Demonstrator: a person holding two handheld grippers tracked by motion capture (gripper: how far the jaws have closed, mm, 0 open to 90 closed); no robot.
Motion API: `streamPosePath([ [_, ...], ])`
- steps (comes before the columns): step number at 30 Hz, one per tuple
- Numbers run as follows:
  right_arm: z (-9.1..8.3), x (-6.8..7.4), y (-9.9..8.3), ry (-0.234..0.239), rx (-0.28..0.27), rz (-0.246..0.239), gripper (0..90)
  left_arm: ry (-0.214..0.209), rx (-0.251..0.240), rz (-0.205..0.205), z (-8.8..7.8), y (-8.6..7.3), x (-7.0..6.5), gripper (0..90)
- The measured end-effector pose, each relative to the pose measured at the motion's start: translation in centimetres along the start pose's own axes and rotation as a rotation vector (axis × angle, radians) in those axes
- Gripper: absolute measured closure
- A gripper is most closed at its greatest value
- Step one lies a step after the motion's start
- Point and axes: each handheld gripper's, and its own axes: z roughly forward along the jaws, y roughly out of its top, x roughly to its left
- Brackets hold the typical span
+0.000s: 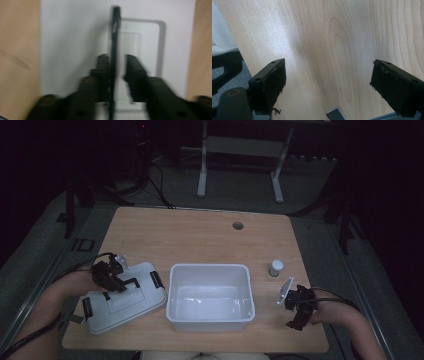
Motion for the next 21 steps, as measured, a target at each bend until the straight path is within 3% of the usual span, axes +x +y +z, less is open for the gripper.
streamPosePath([
  [1, 0.0, 0.0, 0.0, 0.0, 0.0, -0.004, 12.2, 0.013, 0.014, 0.0, 0.0, 0.0, -0.1, 54.5],
  [3, 0.0, -0.2, 0.0, 0.009, 0.002, 0.001, 12.2, -0.004, 0.017, -0.016, 0.0, 0.0, 0.0, 44.4],
  [9, -0.5, -0.9, 0.0, -0.01, -0.006, 0.003, 12.2, 0.005, -0.041, -0.01, -0.5, -0.2, 0.0, 31.3],
  [17, -1.3, -2.2, 0.1, -0.033, -0.017, 0.01, 11.7, 0.022, -0.059, -0.014, -1.0, -0.4, -0.2, 29.7],
  [21, -2.1, -3.6, 0.3, -0.065, -0.067, 0.016, 11.3, 0.032, -0.054, -0.015, -1.0, -0.6, -0.3, 27.6],
])
